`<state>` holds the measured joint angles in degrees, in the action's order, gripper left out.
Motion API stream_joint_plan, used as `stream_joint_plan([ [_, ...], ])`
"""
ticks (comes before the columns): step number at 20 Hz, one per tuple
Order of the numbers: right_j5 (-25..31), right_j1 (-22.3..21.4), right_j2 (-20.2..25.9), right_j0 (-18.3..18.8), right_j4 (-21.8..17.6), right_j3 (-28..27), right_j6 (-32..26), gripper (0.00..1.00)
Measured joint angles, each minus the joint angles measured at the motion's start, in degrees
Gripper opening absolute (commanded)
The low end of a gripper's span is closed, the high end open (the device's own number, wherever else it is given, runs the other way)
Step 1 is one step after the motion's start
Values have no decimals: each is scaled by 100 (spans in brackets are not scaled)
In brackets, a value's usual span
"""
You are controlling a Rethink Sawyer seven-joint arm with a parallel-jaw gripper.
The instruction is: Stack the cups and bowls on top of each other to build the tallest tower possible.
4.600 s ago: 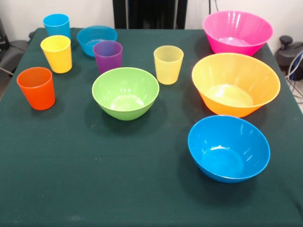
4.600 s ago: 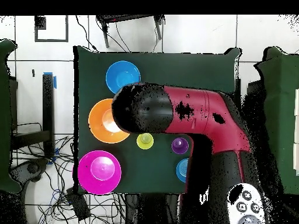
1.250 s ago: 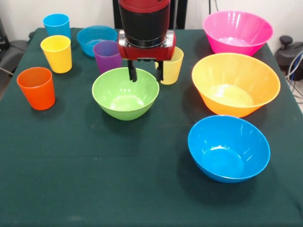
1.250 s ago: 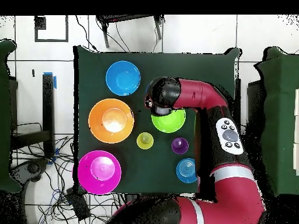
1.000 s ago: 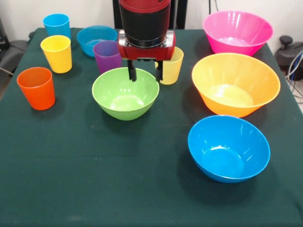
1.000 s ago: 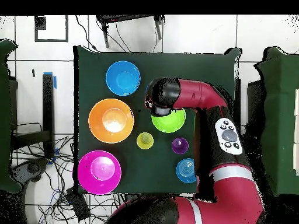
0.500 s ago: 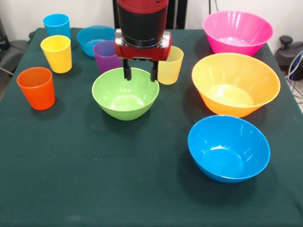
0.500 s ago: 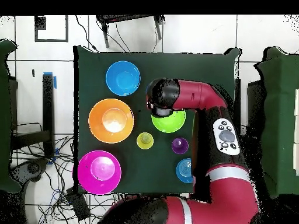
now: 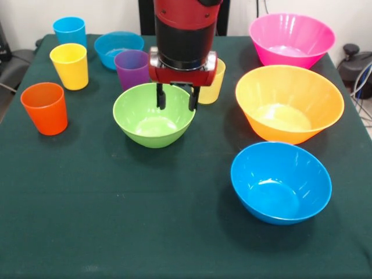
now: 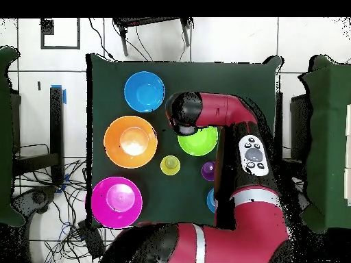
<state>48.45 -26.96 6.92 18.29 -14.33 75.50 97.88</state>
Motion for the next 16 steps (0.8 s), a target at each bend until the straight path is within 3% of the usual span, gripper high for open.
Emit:
stream_joint_plan([
  [7,-160,142,-285,-365,40,-104,7,100],
  [16,-263,260,-346,-511,201,-127,46,100],
])
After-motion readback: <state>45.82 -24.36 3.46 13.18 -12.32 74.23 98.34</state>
